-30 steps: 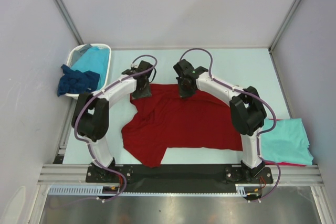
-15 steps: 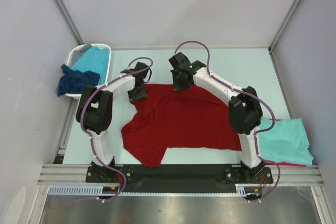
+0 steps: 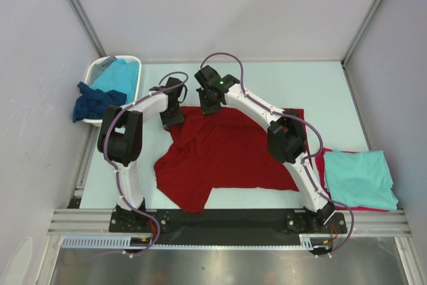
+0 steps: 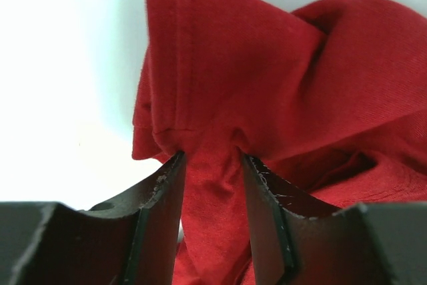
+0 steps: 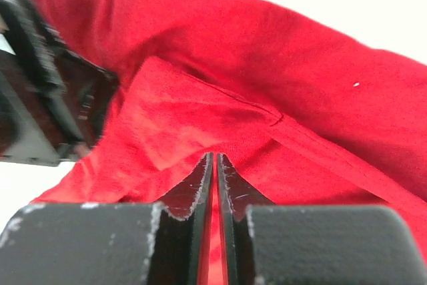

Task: Fold and stack the t-shirts
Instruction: Fold the flattened tshirt in 1/3 of the way

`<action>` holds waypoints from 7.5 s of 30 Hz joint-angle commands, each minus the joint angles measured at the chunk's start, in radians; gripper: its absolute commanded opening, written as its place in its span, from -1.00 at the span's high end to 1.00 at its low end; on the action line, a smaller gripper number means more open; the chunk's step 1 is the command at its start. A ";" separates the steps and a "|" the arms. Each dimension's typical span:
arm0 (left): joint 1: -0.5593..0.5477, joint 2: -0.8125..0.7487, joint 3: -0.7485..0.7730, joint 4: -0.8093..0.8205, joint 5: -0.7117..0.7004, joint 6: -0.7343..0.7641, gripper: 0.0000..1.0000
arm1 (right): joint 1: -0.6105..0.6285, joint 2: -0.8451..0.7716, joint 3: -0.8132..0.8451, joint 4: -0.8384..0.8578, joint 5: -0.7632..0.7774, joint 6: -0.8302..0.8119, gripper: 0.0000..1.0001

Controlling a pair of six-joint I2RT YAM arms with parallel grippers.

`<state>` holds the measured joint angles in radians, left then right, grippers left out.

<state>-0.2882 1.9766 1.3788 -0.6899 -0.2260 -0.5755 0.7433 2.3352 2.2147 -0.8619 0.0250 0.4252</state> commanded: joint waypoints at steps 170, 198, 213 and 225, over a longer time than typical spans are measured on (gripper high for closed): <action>0.044 -0.025 0.022 -0.005 0.062 -0.009 0.17 | -0.223 0.256 0.175 -0.031 -0.054 -0.006 0.89; 0.044 -0.199 -0.029 -0.011 -0.021 -0.027 -0.22 | -0.033 -0.094 -0.165 0.057 0.015 0.004 0.28; 0.044 -0.223 -0.058 -0.002 -0.013 -0.027 -0.23 | 0.030 -0.040 -0.116 0.046 -0.040 0.023 0.06; 0.043 -0.223 -0.064 0.003 -0.006 -0.029 -0.23 | 0.048 0.019 -0.046 0.029 -0.050 0.021 0.07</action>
<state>-0.2520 1.8080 1.3205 -0.7017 -0.2317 -0.5861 0.7910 2.3196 2.1052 -0.8307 -0.0162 0.4381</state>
